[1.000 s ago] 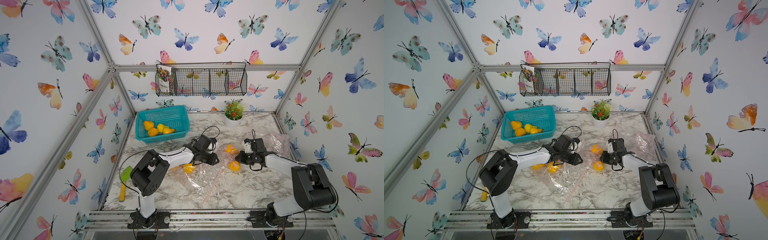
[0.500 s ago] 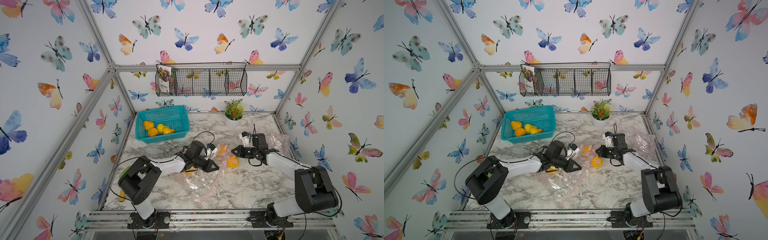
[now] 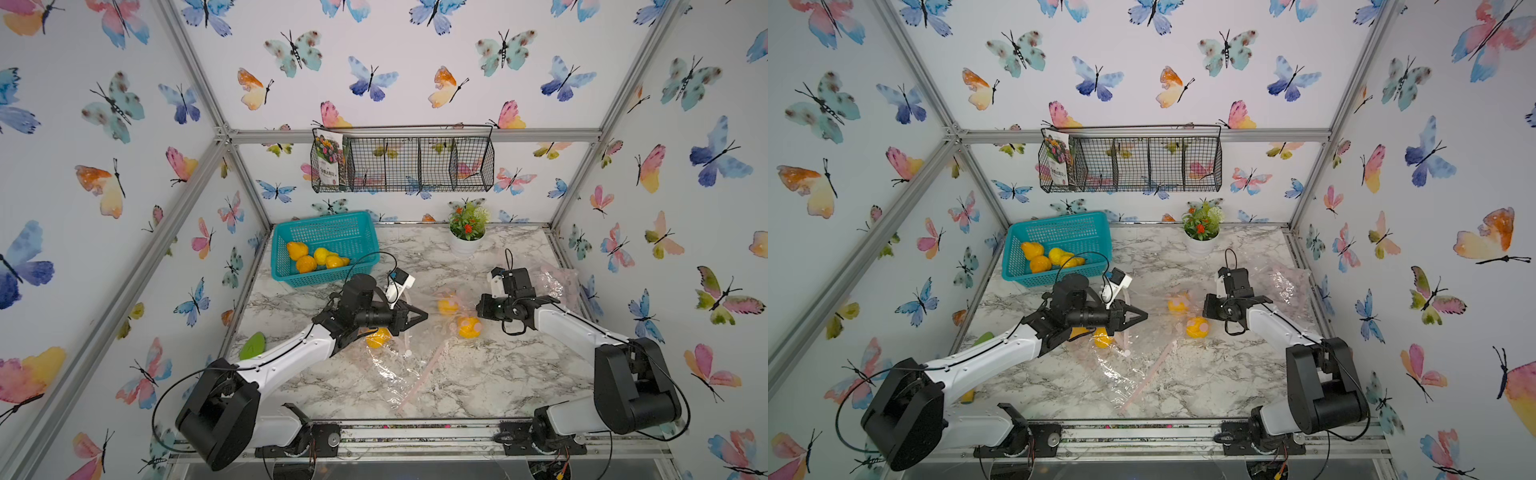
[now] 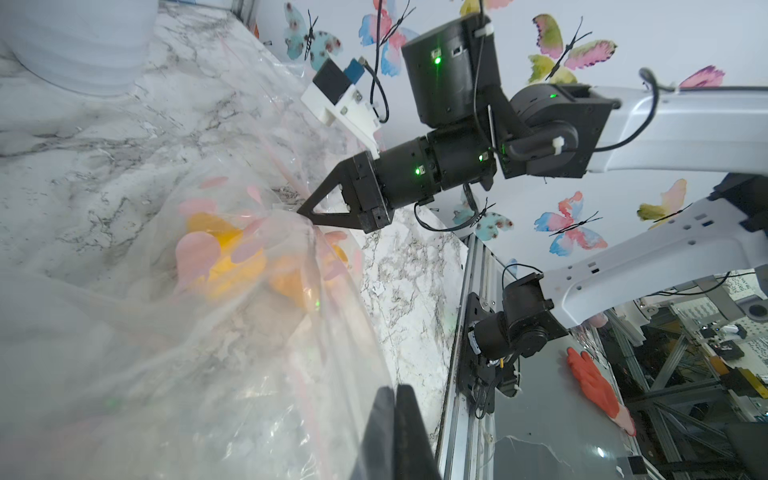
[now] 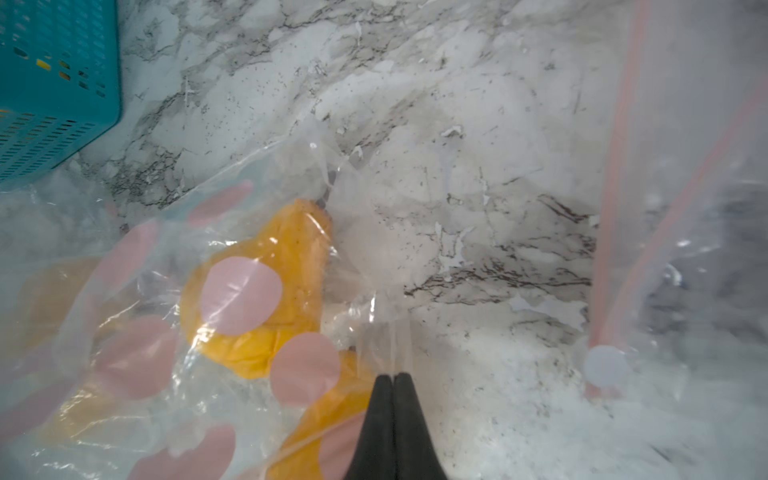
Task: Open the zip-top bag and take out the pear
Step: Adjust the zipper food storage bag at the center of the board.
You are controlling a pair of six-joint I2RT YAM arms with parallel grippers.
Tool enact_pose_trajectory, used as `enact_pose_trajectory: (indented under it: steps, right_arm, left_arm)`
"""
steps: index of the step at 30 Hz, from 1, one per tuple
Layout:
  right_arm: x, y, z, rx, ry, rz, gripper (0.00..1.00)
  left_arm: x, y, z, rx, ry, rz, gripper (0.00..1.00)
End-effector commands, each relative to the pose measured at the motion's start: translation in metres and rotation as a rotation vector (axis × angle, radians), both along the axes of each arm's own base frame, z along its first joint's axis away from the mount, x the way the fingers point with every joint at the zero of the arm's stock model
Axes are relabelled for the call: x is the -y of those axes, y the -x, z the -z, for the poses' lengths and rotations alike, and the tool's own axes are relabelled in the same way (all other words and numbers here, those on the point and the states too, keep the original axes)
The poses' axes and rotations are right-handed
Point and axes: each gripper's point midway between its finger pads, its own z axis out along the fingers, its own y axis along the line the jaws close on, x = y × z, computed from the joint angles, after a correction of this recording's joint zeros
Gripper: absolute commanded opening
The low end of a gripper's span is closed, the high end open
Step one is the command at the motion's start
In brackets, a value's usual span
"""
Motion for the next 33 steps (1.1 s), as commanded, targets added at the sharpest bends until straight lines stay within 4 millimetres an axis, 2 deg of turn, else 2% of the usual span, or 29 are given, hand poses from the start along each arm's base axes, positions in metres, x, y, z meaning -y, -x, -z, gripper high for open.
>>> enact_pose_trajectory:
  steps: [1,4,5,6,9,10,11,13,15,16,17,18,22,24,25,30,33]
  right_arm:
    - [0.027,-0.016,-0.029,0.077,0.106,0.11,0.03]
    - [0.028,-0.023,-0.066,0.142,0.122,0.097,0.03]
    - [0.018,-0.025,-0.083,0.189,0.089,0.036,0.03]
    - [-0.002,-0.023,-0.098,0.242,0.012,-0.068,0.04]
    - [-0.055,0.001,-0.131,0.301,-0.231,-0.357,0.36]
    - [-0.058,0.004,-0.133,0.287,-0.25,-0.368,0.42]
    - [-0.053,0.001,-0.129,0.271,-0.234,-0.321,0.48]
    - [-0.024,-0.01,-0.109,0.226,-0.103,-0.164,0.53]
    - [0.006,-0.013,-0.087,0.159,0.04,-0.029,0.58]
    - [0.01,-0.013,-0.082,0.14,0.061,-0.013,0.59]
    - [0.01,-0.012,-0.079,0.132,0.057,-0.018,0.6]
    - [0.006,-0.01,-0.078,0.129,0.039,-0.024,0.59]
    - [0.002,-0.011,-0.078,0.149,-0.002,-0.017,0.59]
    - [0.003,-0.011,-0.077,0.146,0.003,-0.011,0.59]
    - [0.003,-0.011,-0.075,0.142,0.004,-0.012,0.59]
    - [0.003,-0.01,-0.068,0.117,0.009,-0.019,0.59]
    - [0.001,-0.01,-0.066,0.109,0.003,-0.024,0.59]
  left_arm:
    - [-0.01,-0.008,-0.021,0.064,0.041,-0.064,0.0]
    - [-0.009,-0.011,-0.006,0.012,0.005,-0.078,0.0]
    - [-0.008,-0.011,-0.001,-0.009,-0.002,-0.074,0.0]
    - [-0.007,-0.011,0.004,-0.028,-0.003,-0.07,0.0]
    - [-0.004,-0.009,0.005,-0.041,0.032,-0.055,0.0]
    - [-0.004,-0.008,0.004,-0.038,0.043,-0.054,0.0]
    - [-0.004,-0.008,0.003,-0.035,0.051,-0.052,0.0]
    - [-0.004,-0.009,0.0,-0.03,0.055,-0.052,0.0]
    - [-0.004,-0.008,-0.001,-0.026,0.056,-0.054,0.0]
    - [-0.004,-0.008,-0.002,-0.024,0.058,-0.054,0.0]
    - [-0.005,-0.008,-0.003,-0.027,0.056,-0.054,0.0]
    - [-0.005,-0.008,-0.003,-0.03,0.051,-0.059,0.06]
    - [-0.016,-0.017,-0.007,-0.001,-0.007,-0.146,0.39]
    - [-0.029,-0.025,-0.008,0.015,-0.063,-0.236,0.47]
    - [-0.038,-0.032,-0.007,0.026,-0.106,-0.301,0.48]
    - [-0.081,-0.034,-0.004,0.049,-0.271,-0.477,0.47]
    - [-0.117,-0.034,0.005,0.022,-0.369,-0.637,0.41]
